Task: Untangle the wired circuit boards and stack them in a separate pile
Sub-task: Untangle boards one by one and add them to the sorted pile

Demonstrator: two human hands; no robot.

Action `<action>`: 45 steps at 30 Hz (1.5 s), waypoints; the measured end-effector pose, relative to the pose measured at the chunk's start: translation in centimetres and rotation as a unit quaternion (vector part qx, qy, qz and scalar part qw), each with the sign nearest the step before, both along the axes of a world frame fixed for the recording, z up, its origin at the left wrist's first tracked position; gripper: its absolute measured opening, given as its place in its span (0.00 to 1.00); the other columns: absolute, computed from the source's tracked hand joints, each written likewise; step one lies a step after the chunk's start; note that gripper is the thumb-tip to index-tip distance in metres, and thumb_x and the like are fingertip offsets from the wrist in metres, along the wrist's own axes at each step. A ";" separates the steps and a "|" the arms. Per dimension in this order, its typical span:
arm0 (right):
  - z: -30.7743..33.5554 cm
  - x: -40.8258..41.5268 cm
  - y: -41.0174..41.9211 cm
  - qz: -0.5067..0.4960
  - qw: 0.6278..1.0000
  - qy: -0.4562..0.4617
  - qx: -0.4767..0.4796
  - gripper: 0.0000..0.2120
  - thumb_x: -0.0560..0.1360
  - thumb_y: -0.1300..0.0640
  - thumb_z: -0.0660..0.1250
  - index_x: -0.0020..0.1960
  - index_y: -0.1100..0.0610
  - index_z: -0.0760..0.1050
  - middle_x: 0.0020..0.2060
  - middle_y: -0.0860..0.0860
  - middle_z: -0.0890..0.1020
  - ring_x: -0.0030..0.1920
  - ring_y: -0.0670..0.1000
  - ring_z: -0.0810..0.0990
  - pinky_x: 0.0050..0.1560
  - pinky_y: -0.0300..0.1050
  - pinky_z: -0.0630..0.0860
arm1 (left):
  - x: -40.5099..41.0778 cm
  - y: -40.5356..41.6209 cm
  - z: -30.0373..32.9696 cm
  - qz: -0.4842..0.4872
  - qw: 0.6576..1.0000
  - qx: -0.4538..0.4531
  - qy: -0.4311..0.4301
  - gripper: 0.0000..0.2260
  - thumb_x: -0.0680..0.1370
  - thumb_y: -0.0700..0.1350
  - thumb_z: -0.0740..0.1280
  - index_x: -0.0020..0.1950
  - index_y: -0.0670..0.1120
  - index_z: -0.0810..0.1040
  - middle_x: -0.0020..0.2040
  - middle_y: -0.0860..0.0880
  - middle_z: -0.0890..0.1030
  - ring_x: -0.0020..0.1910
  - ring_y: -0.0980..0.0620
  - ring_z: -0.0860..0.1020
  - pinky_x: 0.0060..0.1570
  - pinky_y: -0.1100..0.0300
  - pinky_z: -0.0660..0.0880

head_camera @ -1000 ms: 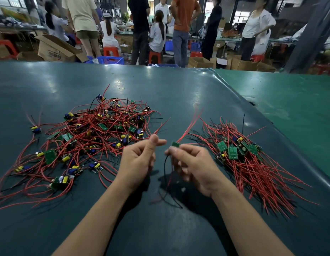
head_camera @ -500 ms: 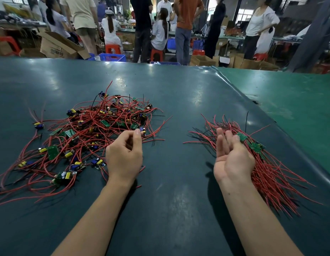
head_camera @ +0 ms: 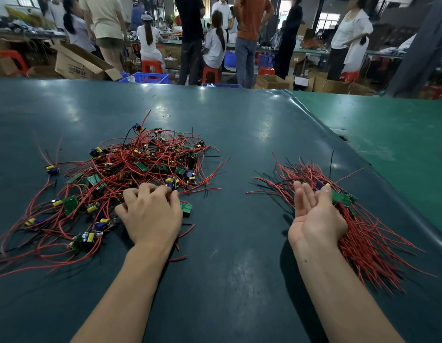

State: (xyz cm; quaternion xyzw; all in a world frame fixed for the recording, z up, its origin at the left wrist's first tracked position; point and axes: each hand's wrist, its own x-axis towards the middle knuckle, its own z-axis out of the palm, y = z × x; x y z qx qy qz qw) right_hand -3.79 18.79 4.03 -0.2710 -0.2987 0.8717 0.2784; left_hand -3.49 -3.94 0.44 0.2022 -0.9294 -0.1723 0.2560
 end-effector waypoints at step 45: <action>-1.4 1.0 -3.6 0.381 0.829 0.098 0.397 0.08 0.76 0.62 0.69 0.40 0.56 0.83 0.31 0.50 0.82 0.29 0.45 0.78 0.22 0.38 0.72 | 2.1 5.0 0.9 -0.431 0.838 0.163 0.292 0.19 0.69 0.35 0.76 0.59 0.38 0.78 0.53 0.45 0.78 0.52 0.48 0.79 0.50 0.56 0.78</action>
